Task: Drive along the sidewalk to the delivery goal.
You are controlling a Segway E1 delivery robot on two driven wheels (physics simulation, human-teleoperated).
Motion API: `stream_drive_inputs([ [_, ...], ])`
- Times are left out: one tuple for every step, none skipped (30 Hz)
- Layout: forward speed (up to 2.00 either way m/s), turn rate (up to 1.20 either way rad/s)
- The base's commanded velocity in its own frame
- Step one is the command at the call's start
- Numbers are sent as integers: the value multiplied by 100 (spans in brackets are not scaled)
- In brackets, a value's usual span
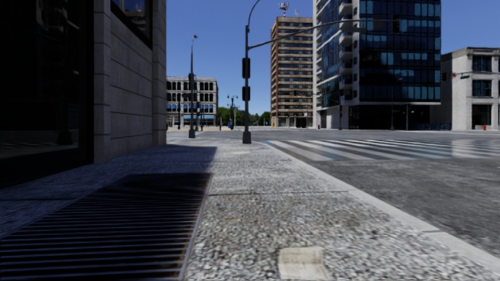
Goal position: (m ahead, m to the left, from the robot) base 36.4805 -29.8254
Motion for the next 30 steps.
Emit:
stream_drive_inputs([
  [200, 0],
  [200, 0],
  [200, 0],
  [200, 0],
  [200, 0],
  [200, 0],
  [200, 0],
  [200, 0],
  [200, 0],
  [200, 0],
  [200, 7],
  [200, 12],
  [200, 19],
  [200, 19],
  [200, 22],
  [200, 31],
  [200, 43],
  [200, 43],
  [200, 46],
  [200, 47],
  [200, 47],
  [200, 47],
  [200, 47],
  [200, 33],
  [200, 33],
  [200, 16],
  [200, 0],
  [200, 0],
  [200, 0],
  [200, 0],
])
